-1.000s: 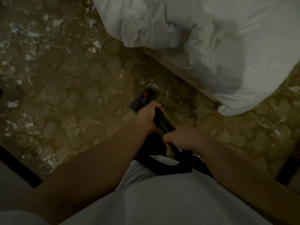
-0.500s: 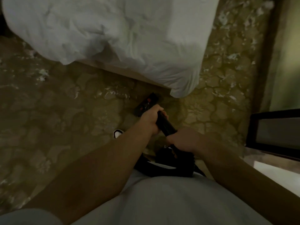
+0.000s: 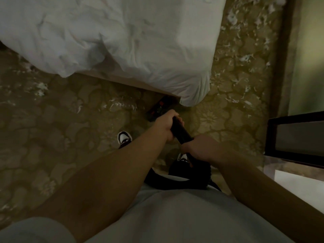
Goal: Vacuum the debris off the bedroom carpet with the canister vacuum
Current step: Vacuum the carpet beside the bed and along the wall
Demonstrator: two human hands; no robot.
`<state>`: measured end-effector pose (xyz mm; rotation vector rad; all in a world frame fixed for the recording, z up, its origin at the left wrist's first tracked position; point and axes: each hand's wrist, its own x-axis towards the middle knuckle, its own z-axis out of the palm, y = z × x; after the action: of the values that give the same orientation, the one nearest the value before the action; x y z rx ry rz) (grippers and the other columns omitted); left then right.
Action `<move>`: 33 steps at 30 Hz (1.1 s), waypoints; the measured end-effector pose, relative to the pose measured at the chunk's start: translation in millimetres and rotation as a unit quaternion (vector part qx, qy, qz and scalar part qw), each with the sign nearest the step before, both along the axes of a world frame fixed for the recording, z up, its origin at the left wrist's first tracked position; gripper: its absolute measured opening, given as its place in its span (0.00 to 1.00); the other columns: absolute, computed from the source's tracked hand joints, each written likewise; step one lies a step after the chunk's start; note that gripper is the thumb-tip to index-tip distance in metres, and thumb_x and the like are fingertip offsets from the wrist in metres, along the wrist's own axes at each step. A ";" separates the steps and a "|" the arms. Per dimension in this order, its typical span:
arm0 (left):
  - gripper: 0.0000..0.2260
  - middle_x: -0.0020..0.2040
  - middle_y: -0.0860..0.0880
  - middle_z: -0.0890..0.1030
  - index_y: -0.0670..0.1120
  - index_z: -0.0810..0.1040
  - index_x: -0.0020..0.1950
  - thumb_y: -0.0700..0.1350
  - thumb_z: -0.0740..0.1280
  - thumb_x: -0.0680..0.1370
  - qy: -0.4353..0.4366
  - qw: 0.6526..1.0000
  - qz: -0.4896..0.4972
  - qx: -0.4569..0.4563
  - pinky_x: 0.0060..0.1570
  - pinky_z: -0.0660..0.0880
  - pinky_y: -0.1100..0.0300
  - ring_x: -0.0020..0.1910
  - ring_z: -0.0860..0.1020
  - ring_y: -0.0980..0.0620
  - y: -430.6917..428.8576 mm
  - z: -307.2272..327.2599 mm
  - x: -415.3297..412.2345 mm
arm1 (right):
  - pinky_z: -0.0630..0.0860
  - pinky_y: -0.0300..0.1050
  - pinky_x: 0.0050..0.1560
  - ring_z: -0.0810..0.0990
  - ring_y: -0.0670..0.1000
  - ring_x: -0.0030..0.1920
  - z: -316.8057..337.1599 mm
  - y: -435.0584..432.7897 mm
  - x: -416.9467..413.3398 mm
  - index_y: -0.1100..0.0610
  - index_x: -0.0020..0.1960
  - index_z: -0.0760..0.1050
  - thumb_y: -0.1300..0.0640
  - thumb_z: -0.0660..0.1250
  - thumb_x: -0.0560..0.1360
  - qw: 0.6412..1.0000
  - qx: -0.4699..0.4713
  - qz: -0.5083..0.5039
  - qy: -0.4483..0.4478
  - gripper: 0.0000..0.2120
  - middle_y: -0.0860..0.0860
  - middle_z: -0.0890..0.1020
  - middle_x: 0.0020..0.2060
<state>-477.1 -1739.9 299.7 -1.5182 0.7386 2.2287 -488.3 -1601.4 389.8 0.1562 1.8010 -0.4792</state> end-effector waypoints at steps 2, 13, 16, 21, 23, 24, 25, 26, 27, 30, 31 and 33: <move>0.04 0.33 0.45 0.73 0.42 0.73 0.45 0.38 0.64 0.80 -0.005 1.000 0.007 0.003 0.37 0.77 0.55 0.34 0.73 0.49 -33.0 -4.2 4.8 | 0.82 0.49 0.42 0.89 0.57 0.42 -1.9 -33.8 0.8 0.59 0.49 0.83 0.49 0.74 0.73 1.000 0.010 0.028 0.008 0.14 0.56 0.88 0.40; 0.05 0.32 0.47 0.74 0.43 0.72 0.45 0.39 0.65 0.80 -0.012 0.996 0.090 -0.006 0.41 0.78 0.53 0.32 0.74 0.50 -259.8 -10.7 42.3 | 0.73 0.39 0.29 0.80 0.49 0.27 -8.9 -260.5 9.4 0.58 0.46 0.81 0.51 0.74 0.74 0.992 -0.007 0.124 0.011 0.10 0.52 0.82 0.33; 0.04 0.32 0.47 0.73 0.42 0.72 0.45 0.38 0.65 0.80 -0.009 0.993 0.120 -0.016 0.45 0.77 0.53 0.32 0.74 0.50 -313.0 -8.8 52.5 | 0.68 0.33 0.21 0.77 0.45 0.20 -11.0 -314.8 10.9 0.58 0.44 0.80 0.51 0.74 0.74 0.988 -0.019 0.154 0.011 0.10 0.50 0.80 0.28; 0.03 0.30 0.47 0.72 0.42 0.71 0.47 0.38 0.63 0.80 -0.001 0.980 0.189 -0.054 0.33 0.76 0.57 0.28 0.73 0.50 -388.6 -9.4 75.7 | 0.72 0.40 0.31 0.80 0.51 0.31 -18.4 -396.8 22.4 0.56 0.47 0.80 0.49 0.72 0.74 0.975 -0.042 0.218 0.012 0.11 0.52 0.82 0.36; 0.05 0.30 0.48 0.72 0.43 0.70 0.46 0.39 0.63 0.80 -0.007 0.977 0.202 -0.061 0.31 0.76 0.58 0.28 0.73 0.50 -414.9 -13.0 85.9 | 0.75 0.43 0.36 0.82 0.52 0.36 -21.0 -424.8 27.1 0.55 0.47 0.78 0.48 0.73 0.74 0.971 -0.055 0.232 0.009 0.11 0.53 0.83 0.40; 0.05 0.30 0.48 0.72 0.43 0.70 0.45 0.40 0.64 0.80 -0.011 0.975 0.211 -0.063 0.30 0.77 0.58 0.29 0.73 0.50 -426.7 -14.8 90.5 | 0.75 0.43 0.37 0.82 0.52 0.37 -22.8 -436.6 29.4 0.55 0.48 0.77 0.49 0.73 0.74 0.970 -0.059 0.235 0.007 0.11 0.53 0.82 0.42; 0.05 0.30 0.48 0.72 0.44 0.70 0.45 0.40 0.64 0.80 -0.016 0.973 0.219 -0.065 0.30 0.77 0.58 0.29 0.73 0.50 -437.2 -16.5 95.1 | 0.76 0.43 0.38 0.82 0.53 0.39 -24.8 -447.6 32.0 0.55 0.49 0.76 0.48 0.73 0.74 0.969 -0.061 0.239 0.005 0.12 0.54 0.82 0.42; 0.05 0.30 0.48 0.72 0.44 0.70 0.46 0.40 0.64 0.80 -0.022 0.971 0.228 -0.068 0.31 0.77 0.58 0.29 0.73 0.50 -446.1 -17.6 99.6 | 0.76 0.43 0.38 0.82 0.53 0.40 -26.6 -457.7 34.9 0.56 0.50 0.76 0.48 0.73 0.74 0.968 -0.063 0.245 0.004 0.13 0.54 0.82 0.43; 0.04 0.31 0.48 0.72 0.44 0.70 0.47 0.39 0.65 0.80 -0.026 0.968 0.241 -0.069 0.32 0.77 0.57 0.29 0.73 0.50 -453.9 -18.0 104.0 | 0.76 0.43 0.37 0.82 0.53 0.40 -27.6 -466.1 37.7 0.56 0.51 0.76 0.48 0.73 0.74 0.966 -0.065 0.250 0.002 0.13 0.54 0.81 0.44; 0.03 0.32 0.47 0.73 0.44 0.72 0.50 0.38 0.65 0.79 -0.034 0.963 0.256 -0.081 0.32 0.76 0.58 0.28 0.74 0.49 -469.4 -19.9 118.1 | 0.74 0.41 0.34 0.80 0.51 0.36 -31.2 -482.1 46.4 0.54 0.46 0.74 0.49 0.73 0.76 0.962 -0.074 0.261 -0.011 0.11 0.53 0.80 0.41; 0.03 0.32 0.47 0.73 0.43 0.73 0.51 0.38 0.66 0.79 -0.038 0.963 0.254 -0.083 0.32 0.76 0.58 0.28 0.74 0.49 -472.4 -20.6 122.7 | 0.73 0.40 0.33 0.79 0.50 0.36 -30.9 -484.9 49.2 0.54 0.46 0.74 0.50 0.73 0.76 0.961 -0.078 0.264 -0.016 0.10 0.52 0.80 0.40; 0.03 0.32 0.47 0.74 0.43 0.73 0.50 0.39 0.66 0.78 -0.048 0.961 0.260 -0.078 0.32 0.77 0.58 0.29 0.74 0.50 -475.5 -22.8 130.8 | 0.75 0.41 0.36 0.79 0.51 0.37 -30.7 -488.2 54.4 0.55 0.51 0.75 0.50 0.72 0.76 0.959 -0.087 0.270 -0.018 0.10 0.52 0.79 0.41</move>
<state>-346.3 -2215.5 276.9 -2.0780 0.5392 2.4760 -433.9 -2089.6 359.1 -0.4390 1.6675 -0.2349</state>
